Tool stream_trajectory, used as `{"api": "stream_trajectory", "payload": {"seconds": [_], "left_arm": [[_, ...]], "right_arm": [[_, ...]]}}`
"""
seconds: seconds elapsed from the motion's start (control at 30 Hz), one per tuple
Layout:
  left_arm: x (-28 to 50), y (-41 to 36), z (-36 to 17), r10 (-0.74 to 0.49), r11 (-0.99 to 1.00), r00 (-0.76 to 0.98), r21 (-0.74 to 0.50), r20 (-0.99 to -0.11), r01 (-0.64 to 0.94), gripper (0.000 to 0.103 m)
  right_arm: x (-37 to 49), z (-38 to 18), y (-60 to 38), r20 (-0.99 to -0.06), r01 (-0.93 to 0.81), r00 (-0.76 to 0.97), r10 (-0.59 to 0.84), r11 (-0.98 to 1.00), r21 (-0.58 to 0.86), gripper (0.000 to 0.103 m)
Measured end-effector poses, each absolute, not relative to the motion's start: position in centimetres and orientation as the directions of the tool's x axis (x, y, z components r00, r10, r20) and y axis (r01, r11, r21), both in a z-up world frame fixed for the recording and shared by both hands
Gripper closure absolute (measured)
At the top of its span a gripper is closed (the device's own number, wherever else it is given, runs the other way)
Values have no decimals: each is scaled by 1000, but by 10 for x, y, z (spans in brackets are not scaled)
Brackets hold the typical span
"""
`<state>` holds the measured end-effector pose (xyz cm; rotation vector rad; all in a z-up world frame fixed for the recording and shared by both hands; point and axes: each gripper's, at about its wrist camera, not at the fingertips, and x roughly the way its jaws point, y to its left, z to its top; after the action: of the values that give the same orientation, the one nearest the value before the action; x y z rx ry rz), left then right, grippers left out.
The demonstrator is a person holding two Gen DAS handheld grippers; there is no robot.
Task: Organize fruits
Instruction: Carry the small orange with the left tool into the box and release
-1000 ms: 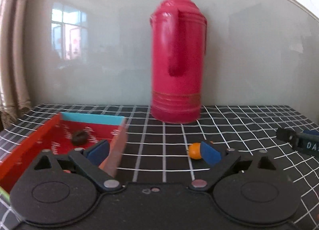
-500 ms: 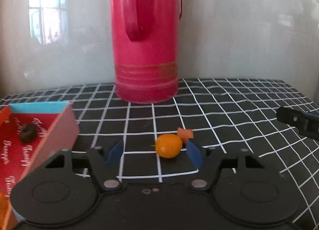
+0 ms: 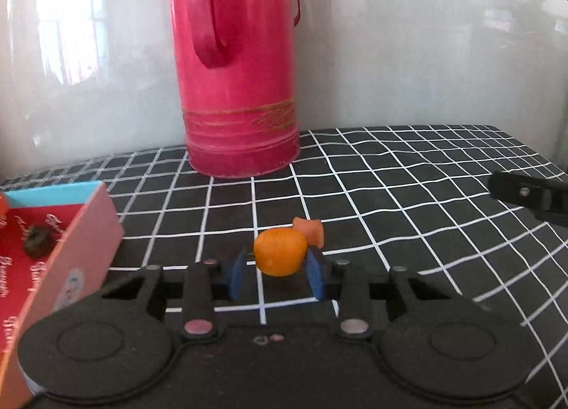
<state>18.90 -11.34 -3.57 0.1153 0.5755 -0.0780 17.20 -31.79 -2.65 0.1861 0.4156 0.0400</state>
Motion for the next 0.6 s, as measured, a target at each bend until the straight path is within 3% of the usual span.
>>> {"api": "stream_trajectory", "payload": {"seconds": [0.2, 0.4, 0.6], "left_arm": [[149, -98, -14, -15, 989, 867, 121, -498, 87, 76], [105, -53, 10, 92, 990, 908, 137, -410, -38, 76], [70, -4, 7, 202, 978, 891, 140, -407, -157, 75]], "right_arm": [[170, -30, -315, -415, -24, 902, 121, 972, 232, 18], [159, -28, -306, -405, -51, 901, 155, 965, 257, 18], [141, -18, -288, -360, -97, 913, 191, 960, 263, 18]]}}
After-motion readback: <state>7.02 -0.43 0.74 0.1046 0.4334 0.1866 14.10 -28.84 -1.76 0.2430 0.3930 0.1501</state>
